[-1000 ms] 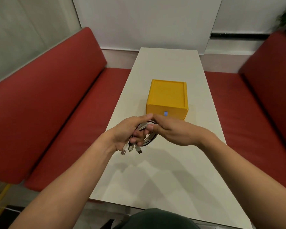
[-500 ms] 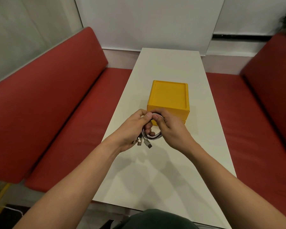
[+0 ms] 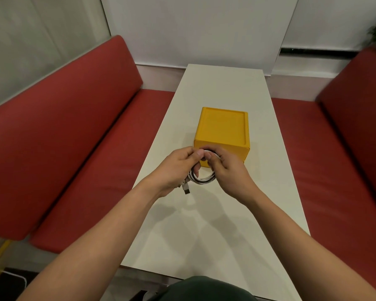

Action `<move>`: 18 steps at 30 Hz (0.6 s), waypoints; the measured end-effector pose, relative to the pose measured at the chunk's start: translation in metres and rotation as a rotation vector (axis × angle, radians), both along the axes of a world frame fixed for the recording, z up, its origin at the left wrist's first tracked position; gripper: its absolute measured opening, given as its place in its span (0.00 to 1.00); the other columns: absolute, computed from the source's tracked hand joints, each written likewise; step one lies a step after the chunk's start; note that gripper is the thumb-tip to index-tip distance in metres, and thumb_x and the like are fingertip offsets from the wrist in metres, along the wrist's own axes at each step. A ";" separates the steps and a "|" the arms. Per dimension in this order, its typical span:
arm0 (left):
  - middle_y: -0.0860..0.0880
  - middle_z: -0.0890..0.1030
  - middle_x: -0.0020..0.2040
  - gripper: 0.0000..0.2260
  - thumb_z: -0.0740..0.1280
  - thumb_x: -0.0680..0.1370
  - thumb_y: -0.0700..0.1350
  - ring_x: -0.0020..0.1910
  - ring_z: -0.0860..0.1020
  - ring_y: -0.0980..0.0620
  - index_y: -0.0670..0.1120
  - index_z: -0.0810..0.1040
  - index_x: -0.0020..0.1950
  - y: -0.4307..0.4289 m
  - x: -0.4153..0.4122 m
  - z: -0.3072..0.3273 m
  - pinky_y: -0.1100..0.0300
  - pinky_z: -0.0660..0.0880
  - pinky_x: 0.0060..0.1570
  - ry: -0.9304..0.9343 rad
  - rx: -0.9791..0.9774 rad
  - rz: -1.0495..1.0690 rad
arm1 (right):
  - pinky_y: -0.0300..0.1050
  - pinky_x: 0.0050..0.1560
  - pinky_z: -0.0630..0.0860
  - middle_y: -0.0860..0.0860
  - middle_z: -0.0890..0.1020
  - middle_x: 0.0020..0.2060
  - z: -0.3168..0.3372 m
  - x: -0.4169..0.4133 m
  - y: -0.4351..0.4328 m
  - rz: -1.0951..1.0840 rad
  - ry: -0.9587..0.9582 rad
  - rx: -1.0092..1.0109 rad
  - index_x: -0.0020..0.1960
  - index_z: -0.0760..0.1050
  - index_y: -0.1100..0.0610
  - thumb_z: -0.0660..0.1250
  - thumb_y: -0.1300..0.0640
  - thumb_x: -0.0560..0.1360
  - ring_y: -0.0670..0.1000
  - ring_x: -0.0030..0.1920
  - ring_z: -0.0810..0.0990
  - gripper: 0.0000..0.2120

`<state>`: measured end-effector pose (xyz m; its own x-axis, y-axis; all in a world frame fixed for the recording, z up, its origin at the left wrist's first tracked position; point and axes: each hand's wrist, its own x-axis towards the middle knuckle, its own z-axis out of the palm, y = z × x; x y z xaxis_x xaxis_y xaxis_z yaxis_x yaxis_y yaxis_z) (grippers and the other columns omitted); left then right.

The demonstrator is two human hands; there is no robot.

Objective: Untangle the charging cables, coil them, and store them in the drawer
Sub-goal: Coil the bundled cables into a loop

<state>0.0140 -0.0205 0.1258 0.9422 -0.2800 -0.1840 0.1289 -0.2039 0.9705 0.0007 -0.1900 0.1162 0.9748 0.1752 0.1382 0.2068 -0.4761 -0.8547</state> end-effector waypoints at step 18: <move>0.53 0.78 0.43 0.10 0.55 0.87 0.48 0.38 0.77 0.53 0.53 0.69 0.68 -0.009 -0.020 0.005 0.54 0.73 0.38 -0.294 0.426 -0.002 | 0.48 0.61 0.76 0.45 0.83 0.59 -0.001 -0.004 -0.001 -0.042 -0.038 -0.025 0.73 0.73 0.47 0.56 0.46 0.87 0.46 0.59 0.80 0.17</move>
